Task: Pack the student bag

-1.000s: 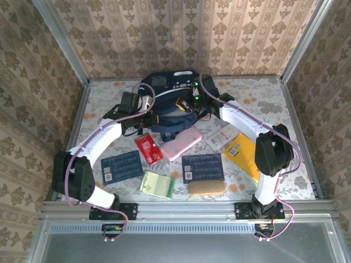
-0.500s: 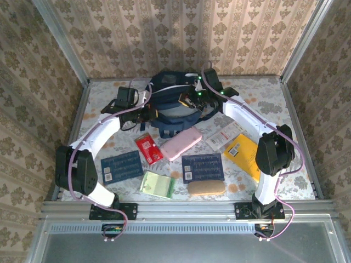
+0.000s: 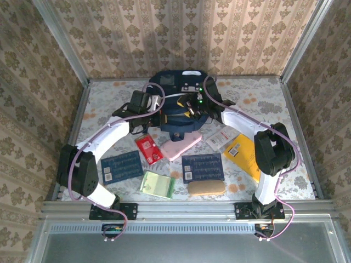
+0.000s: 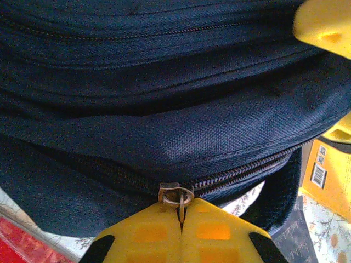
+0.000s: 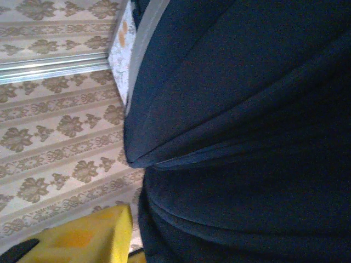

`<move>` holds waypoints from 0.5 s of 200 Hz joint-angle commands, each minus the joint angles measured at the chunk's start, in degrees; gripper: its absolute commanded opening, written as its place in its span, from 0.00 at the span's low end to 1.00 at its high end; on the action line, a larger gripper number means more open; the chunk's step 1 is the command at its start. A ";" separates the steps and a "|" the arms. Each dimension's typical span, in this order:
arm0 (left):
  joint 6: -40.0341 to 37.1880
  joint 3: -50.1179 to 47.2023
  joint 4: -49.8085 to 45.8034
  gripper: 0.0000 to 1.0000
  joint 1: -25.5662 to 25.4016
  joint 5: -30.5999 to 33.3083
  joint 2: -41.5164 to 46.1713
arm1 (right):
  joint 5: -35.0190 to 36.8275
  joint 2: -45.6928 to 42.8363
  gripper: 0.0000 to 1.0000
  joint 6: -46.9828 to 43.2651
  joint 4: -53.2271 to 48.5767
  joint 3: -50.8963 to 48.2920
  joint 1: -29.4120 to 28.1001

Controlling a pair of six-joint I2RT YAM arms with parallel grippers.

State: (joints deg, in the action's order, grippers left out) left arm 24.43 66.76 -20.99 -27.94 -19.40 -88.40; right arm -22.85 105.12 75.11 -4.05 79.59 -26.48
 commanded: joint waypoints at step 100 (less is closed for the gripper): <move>1.27 3.64 0.52 0.00 -4.97 0.85 -0.03 | 10.36 -2.17 0.00 4.10 -0.94 0.31 -4.82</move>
State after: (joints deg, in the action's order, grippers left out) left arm 25.74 67.92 -20.34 -33.23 -16.62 -89.19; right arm -16.21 105.12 81.32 -3.62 79.33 -31.35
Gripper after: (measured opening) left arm 0.060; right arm 0.079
